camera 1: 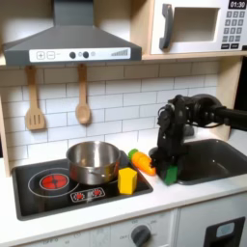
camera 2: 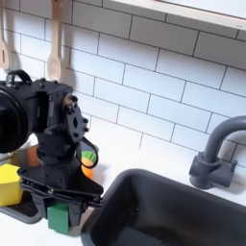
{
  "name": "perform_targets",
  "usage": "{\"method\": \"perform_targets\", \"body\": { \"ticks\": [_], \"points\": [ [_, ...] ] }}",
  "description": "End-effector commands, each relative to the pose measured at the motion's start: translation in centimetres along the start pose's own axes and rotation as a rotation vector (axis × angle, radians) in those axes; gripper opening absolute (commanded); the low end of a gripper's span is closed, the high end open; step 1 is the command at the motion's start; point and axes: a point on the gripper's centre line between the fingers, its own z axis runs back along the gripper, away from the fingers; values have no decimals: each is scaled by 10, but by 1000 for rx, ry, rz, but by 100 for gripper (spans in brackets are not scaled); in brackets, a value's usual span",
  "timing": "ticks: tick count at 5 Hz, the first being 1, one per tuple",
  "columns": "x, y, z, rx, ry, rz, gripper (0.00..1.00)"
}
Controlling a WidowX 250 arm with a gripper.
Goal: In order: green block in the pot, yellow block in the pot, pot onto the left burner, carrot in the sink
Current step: 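Put the green block in the pot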
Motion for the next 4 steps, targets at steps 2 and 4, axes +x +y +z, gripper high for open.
{"method": "perform_targets", "body": {
  "ticks": [2, 4],
  "points": [
    [5, 3, 40, -9, -57, 8, 0],
    [13, 32, 63, 6, -80, 65, 0]
  ]
}}
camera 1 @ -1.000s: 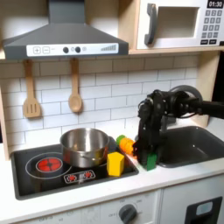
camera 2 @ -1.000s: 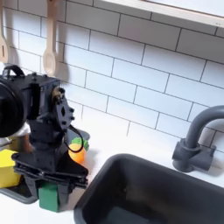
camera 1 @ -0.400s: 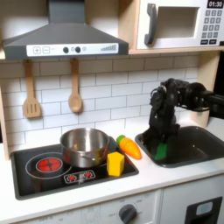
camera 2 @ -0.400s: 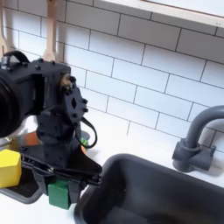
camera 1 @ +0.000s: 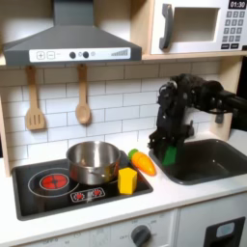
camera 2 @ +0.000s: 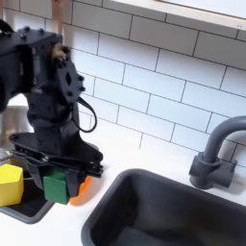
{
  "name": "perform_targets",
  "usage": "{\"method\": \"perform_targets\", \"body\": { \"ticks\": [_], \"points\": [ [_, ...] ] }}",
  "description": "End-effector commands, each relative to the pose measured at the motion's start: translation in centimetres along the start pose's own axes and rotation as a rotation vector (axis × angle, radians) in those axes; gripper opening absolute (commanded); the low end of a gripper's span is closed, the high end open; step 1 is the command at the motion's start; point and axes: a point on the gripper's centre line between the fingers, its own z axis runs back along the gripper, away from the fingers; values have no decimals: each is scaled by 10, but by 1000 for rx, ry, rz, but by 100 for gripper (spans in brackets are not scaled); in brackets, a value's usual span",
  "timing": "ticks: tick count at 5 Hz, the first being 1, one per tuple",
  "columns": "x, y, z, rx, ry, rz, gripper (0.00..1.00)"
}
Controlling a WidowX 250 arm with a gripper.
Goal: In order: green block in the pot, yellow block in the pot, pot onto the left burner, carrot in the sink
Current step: 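Put the green block in the pot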
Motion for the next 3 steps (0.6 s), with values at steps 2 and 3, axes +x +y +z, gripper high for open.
{"method": "perform_targets", "body": {
  "ticks": [2, 3],
  "points": [
    [25, 79, 20, 47, -38, 183, 0],
    [33, 97, 19, 47, -31, 228, 0]
  ]
}}
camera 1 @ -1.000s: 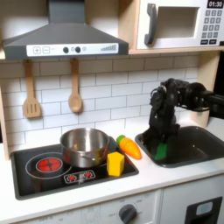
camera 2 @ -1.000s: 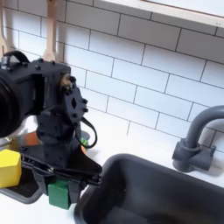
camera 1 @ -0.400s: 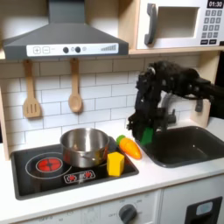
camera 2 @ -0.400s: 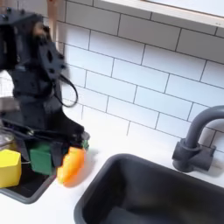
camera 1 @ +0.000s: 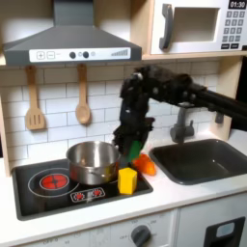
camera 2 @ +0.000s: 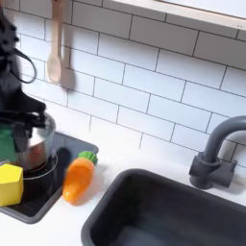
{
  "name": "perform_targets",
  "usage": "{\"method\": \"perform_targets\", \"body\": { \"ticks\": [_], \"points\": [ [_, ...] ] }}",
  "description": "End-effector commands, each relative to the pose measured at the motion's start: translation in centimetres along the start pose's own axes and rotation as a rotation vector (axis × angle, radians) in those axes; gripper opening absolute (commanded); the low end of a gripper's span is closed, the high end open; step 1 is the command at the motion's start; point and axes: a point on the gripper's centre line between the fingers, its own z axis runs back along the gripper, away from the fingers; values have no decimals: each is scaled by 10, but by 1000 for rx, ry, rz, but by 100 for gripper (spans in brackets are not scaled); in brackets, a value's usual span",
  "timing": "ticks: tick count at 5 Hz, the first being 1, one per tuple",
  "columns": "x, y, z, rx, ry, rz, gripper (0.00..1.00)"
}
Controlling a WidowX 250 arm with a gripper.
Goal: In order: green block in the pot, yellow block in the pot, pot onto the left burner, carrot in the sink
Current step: 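Put the green block in the pot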
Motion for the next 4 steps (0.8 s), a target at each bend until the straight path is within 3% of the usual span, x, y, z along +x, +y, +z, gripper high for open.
{"method": "perform_targets", "body": {
  "ticks": [1, 2, 4],
  "points": [
    [27, 31, -2, 8, 3, 59, 0],
    [36, 39, -4, 6, 9, 81, 0],
    [56, 36, -20, 8, 28, 58, 0]
  ]
}}
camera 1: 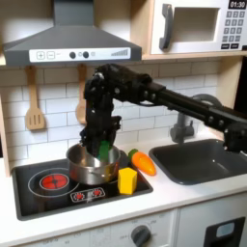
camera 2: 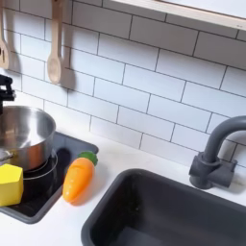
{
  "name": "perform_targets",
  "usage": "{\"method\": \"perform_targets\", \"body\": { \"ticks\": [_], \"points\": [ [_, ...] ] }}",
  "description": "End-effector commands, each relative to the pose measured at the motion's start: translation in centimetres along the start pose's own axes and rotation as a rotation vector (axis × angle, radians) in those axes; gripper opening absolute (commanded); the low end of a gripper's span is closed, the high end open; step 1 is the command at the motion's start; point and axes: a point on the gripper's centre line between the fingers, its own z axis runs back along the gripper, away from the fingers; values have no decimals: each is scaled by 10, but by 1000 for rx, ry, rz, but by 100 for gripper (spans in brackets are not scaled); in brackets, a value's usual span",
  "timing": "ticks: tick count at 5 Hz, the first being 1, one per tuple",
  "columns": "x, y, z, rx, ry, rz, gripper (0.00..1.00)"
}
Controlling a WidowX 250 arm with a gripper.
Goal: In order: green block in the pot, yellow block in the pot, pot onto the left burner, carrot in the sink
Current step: 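Put the green block in the pot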
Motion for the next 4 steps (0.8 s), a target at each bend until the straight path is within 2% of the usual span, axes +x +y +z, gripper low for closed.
{"method": "perform_targets", "body": {
  "ticks": [1, 2, 3, 4],
  "points": [
    [22, -13, -16, 5, 15, -33, 0],
    [30, -29, -24, -12, 24, -51, 0],
    [35, -39, -30, -8, 33, -74, 0],
    [36, -40, -41, -6, 60, -63, 0]
  ]
}}
